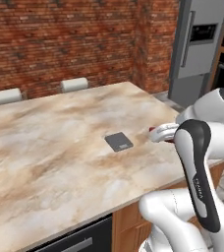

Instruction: Take the steak from the fridge and place it on the digital scale on the counter by the fridge. Wait a few seconds for a reading, then move it to the plate on the dining counter.

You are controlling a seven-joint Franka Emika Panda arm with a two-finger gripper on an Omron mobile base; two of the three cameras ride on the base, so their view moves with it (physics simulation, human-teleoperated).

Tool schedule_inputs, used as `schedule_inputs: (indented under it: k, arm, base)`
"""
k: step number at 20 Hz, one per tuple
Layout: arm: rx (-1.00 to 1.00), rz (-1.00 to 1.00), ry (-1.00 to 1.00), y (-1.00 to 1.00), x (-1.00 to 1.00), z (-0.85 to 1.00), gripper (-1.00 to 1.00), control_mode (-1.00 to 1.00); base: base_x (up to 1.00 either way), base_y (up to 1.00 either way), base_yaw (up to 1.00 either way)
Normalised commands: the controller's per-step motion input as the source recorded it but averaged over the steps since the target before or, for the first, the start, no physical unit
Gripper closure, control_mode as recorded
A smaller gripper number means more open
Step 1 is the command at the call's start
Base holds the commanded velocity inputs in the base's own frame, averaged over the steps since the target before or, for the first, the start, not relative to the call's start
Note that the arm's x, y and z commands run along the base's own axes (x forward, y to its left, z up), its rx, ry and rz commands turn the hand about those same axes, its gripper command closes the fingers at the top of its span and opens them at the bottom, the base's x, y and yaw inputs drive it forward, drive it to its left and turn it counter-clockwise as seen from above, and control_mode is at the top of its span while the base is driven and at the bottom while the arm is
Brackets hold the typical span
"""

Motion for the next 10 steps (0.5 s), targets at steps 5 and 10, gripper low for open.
schedule_inputs:
  k: [5,10]
  arm:
    - [-0.02,-0.11,0.01,0.18,0.4,-0.06,1.0,-1.0]
    - [0.0,-0.17,0.08,0.23,0.96,-0.32,1.0,-1.0]
  base:
    - [0.23,0.22,-0.07]
    - [0.0,0.0,0.0]
